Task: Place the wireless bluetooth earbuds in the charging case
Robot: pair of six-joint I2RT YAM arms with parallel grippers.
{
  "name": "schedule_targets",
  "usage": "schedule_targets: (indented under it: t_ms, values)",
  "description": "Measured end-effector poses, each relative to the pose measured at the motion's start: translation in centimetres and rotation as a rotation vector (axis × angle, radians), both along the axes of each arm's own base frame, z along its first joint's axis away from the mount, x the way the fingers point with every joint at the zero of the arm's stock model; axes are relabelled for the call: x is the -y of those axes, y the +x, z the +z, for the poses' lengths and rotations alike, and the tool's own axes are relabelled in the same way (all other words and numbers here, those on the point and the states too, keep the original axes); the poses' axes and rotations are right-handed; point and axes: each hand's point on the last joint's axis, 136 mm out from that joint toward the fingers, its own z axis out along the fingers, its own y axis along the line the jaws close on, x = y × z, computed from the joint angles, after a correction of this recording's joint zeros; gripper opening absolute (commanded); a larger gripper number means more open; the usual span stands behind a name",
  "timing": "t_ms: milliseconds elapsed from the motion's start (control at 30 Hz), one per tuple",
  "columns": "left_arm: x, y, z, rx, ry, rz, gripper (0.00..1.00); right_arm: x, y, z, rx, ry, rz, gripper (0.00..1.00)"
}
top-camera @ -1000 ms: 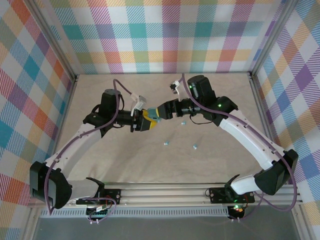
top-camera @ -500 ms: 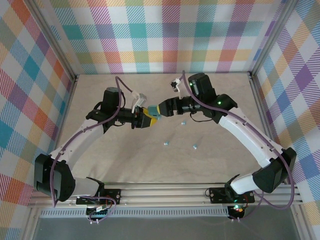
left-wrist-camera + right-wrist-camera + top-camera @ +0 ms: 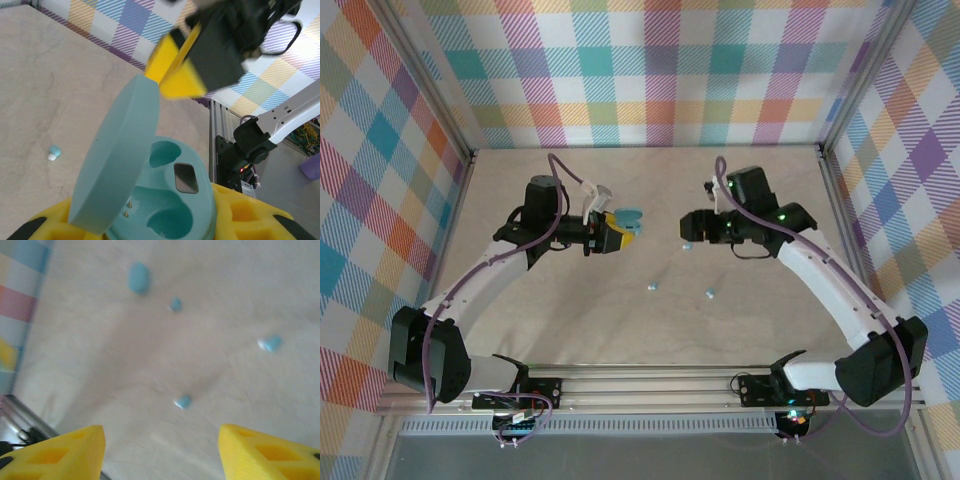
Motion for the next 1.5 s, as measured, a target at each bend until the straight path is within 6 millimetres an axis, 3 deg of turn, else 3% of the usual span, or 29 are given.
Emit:
schedule_targets:
  t_ms: [100,233,500,1033,1500]
  values:
    - [0.0,0.2,-0.1,0.011,-0.002,0.005,0.00,1.7,-1.5,-4.4,-0.118,-0.086,-0.056,0.60]
    - [0.0,0.3,-0.4,0.017,0.001,0.015,0.00,3.3,-2.9,-8.7,-0.225,-0.171,-0.111,0.57]
    - [-0.2,0.0,-1.4,0.004,0.010,0.022,0.00,4.8,-3.9,-14.5,-0.355,-0.277,-0.162,0.43]
    - [-0.4,-0.3,-0.5,0.046,0.001,0.033,0.00,5.8,-4.0,-18.7,-0.406,-0.370,-0.184,0.38]
    - [-0.5,-0.3,-0.7,0.043,0.002,0.033,0.00,5.2,-3.8,-19.5,-0.365,-0.520,-0.155,0.35]
